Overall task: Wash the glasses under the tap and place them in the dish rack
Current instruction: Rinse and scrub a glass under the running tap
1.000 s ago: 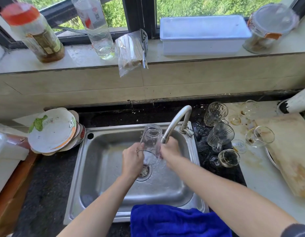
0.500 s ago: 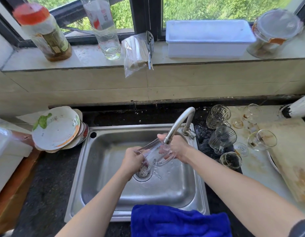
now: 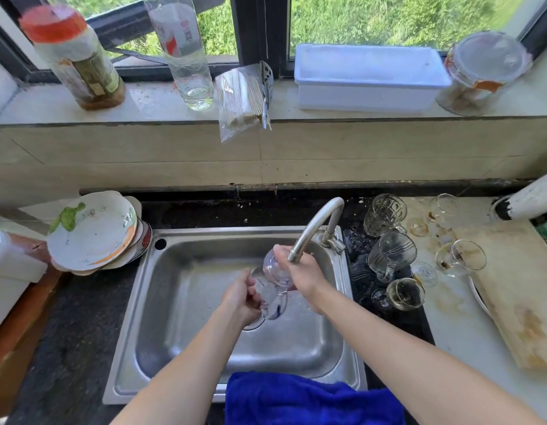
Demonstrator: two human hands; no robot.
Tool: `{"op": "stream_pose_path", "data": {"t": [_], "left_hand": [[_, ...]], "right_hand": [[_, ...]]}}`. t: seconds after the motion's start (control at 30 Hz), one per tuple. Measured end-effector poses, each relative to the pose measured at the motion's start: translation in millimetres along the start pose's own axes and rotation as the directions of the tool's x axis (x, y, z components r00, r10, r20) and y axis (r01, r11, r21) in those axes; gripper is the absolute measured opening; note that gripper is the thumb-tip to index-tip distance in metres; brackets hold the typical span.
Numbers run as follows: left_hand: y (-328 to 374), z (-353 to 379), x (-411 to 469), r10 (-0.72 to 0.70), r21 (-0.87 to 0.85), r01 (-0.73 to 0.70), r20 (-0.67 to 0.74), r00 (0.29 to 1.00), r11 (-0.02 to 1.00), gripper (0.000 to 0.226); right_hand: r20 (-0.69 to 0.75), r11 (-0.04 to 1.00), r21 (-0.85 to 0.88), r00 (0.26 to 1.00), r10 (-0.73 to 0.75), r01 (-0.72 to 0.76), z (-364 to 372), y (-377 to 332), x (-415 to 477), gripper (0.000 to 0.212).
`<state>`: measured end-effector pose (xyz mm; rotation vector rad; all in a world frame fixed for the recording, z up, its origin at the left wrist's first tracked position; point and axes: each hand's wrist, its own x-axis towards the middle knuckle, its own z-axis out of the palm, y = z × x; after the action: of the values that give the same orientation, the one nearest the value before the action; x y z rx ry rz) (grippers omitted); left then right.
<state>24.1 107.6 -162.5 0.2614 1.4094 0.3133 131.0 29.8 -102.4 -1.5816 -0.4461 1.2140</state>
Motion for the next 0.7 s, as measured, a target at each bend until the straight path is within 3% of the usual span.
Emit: {"op": "stream_pose_path", "data": {"t": [0.07, 0.13, 0.2, 0.33, 0.4, 0.47, 0.5, 0.6, 0.7], "left_hand": [[0, -2, 0, -0.057, 0.013, 0.056, 0.057, 0.997, 0.998, 0.033], [-3, -2, 3, -0.083, 0.067, 0.072, 0.169, 0.982, 0.995, 0.016], [-6, -2, 8, -0.090, 0.077, 0.077, 0.175, 0.980, 0.994, 0.014], [-11, 10, 11, -0.038, -0.045, 0.042, 0.087, 0.995, 0.998, 0.037], [-12, 18, 10, 0.025, -0.016, -0.024, 0.076, 0.997, 1.000, 0.039], [-11, 27, 6, 0.086, 0.074, -0.090, 0.062, 0.994, 0.993, 0.037], [-9, 31, 4, 0.123, 0.102, -0.129, 0.064, 0.990, 0.986, 0.035], [-5, 45, -11, 0.237, 0.211, -0.249, 0.083, 0.968, 0.945, 0.024], [-4, 51, -27, 0.290, 0.278, -0.307, 0.103, 0.952, 0.910, 0.018]], "right_hand": [[0.062, 1.000, -0.023, 0.998, -0.011, 0.013, 1, -4, -2, 0.013], [0.120, 0.995, -0.044, 0.989, -0.081, 0.087, 5, -1, -6, 0.019], [0.126, 0.993, -0.067, 0.989, -0.084, 0.093, 4, 6, -9, 0.019], [-0.193, 0.992, -0.128, 0.981, -0.028, 0.003, -11, 27, 0, 0.024], [-0.265, 0.986, -0.157, 0.964, 0.015, -0.058, -18, 36, -2, 0.046], [-0.238, 0.989, -0.004, 0.960, 0.145, -0.150, -25, 46, -4, 0.075], [-0.217, 0.977, 0.079, 0.953, 0.210, -0.197, -30, 49, -3, 0.074], [-0.162, 0.907, 0.271, 0.914, 0.372, -0.321, -42, 48, -6, 0.039], [-0.053, 0.818, 0.393, 0.878, 0.476, -0.420, -49, 52, -6, 0.026]]}}
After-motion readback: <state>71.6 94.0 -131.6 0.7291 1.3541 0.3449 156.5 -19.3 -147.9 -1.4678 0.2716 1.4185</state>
